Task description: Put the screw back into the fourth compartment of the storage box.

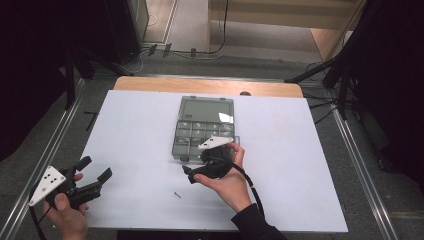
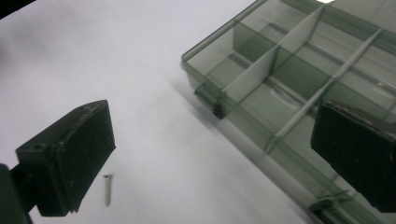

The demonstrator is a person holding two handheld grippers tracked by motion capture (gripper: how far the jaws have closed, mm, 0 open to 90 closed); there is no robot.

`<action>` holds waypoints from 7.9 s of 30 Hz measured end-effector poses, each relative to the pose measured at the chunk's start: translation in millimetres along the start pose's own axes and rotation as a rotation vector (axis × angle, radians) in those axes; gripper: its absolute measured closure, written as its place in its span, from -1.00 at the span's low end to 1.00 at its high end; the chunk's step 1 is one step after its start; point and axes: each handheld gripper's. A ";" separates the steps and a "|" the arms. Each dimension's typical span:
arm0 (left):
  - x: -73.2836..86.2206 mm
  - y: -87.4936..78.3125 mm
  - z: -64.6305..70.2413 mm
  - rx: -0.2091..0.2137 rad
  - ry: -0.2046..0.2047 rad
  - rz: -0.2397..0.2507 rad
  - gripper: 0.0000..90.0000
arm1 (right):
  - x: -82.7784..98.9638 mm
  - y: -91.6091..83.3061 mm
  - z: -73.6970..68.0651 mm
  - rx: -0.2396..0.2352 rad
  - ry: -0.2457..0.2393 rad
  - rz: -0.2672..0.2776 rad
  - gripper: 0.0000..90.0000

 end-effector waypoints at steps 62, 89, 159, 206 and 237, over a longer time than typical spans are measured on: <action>-0.3 3.4 2.1 0.002 -0.006 -0.004 -0.64 | 55.8 50.8 -61.5 -0.039 -0.139 -0.154 0.85; 0.5 4.3 3.3 0.002 0.005 -0.011 -0.64 | 36.2 21.4 -40.8 -0.105 -0.074 -0.080 0.99; 1.3 5.1 2.8 0.009 0.011 -0.020 -0.64 | -19.1 -49.5 67.0 0.076 0.025 0.045 0.99; 1.3 5.6 2.6 0.015 0.010 -0.024 -0.64 | 3.9 -44.2 111.3 0.131 0.087 0.107 -1.00; 1.5 5.7 3.5 0.020 0.020 -0.025 -0.64 | 105.2 -131.1 99.2 0.192 0.096 0.264 -1.00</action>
Point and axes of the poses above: each handheld gripper's, and its own axes: y roughly forward along the jaws, x roughly out of its underside, z roughly to its right, and after that the axes turned 13 degrees about -x, right-handed
